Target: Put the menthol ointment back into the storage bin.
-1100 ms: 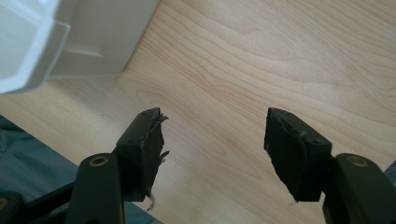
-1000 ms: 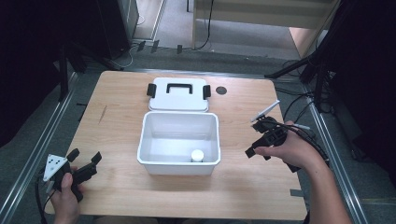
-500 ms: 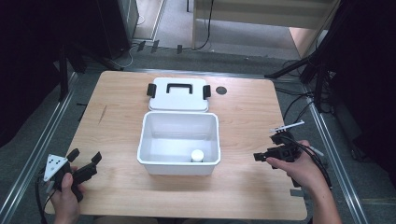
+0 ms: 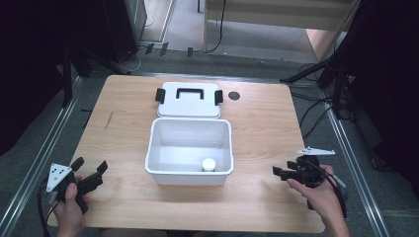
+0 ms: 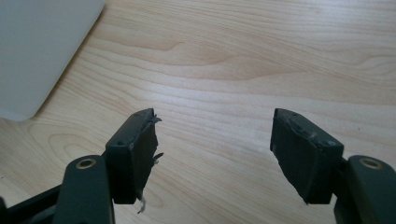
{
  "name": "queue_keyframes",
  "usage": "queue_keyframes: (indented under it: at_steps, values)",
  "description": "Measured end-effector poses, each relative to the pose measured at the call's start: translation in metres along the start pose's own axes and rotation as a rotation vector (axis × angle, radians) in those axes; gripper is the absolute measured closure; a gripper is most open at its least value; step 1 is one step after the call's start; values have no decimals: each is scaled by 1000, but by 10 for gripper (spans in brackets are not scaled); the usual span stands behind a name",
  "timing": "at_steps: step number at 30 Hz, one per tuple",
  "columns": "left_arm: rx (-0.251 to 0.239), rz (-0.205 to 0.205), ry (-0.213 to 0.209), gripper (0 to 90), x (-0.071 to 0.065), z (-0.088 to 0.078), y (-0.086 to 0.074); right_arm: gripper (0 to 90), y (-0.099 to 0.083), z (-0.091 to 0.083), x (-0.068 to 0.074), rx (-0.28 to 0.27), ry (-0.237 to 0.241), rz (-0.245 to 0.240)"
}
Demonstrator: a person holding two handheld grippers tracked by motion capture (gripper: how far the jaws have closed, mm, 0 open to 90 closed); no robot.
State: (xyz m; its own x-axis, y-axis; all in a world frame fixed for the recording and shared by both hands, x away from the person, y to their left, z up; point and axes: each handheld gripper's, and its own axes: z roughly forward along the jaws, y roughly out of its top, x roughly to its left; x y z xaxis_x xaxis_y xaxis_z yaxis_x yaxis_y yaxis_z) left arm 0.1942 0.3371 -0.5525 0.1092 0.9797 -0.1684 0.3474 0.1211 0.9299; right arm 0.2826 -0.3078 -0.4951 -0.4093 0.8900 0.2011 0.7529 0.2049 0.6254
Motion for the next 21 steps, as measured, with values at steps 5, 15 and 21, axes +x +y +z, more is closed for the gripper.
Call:
queue_keyframes:
  at_steps: [5, 15, 21]
  values:
    - [0, 2, 0, 139, 0, 0, 0, 328, -16, 0, -7, -68, -14, 7]
    - [-1, 4, 1, 139, 0, 0, 0, 260, -49, 5, -11, -306, -11, -38]
    - [2, 7, 0, 139, 0, 0, 0, 260, -63, 11, -14, -330, -43, -41]
